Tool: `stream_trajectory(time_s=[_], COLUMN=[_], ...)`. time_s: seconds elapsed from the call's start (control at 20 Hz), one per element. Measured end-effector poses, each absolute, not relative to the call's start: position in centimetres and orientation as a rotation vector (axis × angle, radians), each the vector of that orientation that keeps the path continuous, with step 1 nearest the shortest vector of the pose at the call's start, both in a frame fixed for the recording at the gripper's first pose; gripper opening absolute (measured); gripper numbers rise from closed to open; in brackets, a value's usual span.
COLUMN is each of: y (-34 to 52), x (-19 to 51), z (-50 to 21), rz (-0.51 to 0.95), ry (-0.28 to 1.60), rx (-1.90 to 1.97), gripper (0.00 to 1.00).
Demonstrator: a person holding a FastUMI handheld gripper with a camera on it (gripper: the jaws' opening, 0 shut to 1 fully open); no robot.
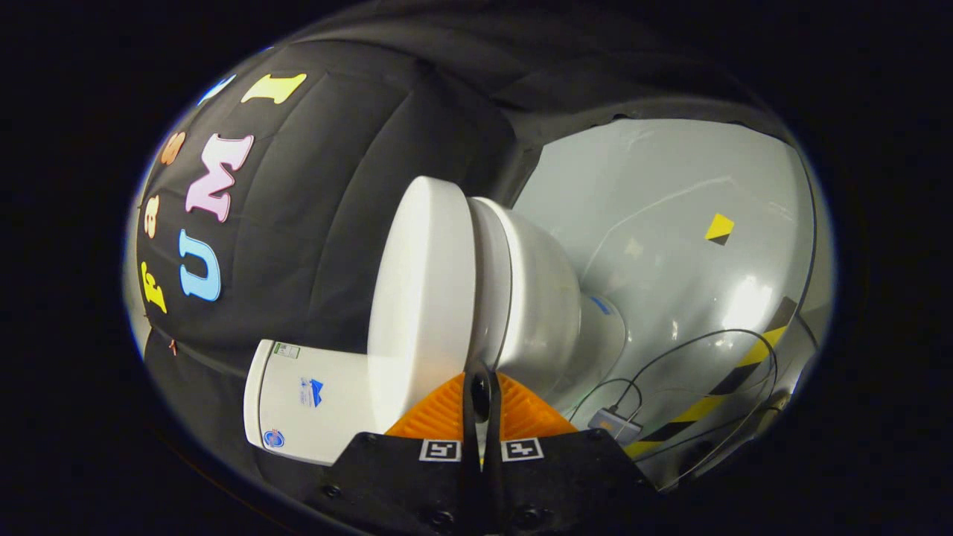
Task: Open the toilet lid.
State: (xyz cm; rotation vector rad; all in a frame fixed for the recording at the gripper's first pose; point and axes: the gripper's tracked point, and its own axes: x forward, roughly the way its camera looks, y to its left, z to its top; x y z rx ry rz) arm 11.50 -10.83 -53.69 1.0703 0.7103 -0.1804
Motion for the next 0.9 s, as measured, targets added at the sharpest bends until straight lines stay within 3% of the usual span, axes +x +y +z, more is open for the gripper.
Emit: stream_trajectory(time_s=[0.5,0.9], y=[-10.5,-7.6], x=[11.6,13.0], z=[-50.9,-41.2], rz=[-0.184,-0.155], ry=[0.727,0.638], rx=[0.76,0.399], gripper=[0.05,0.05])
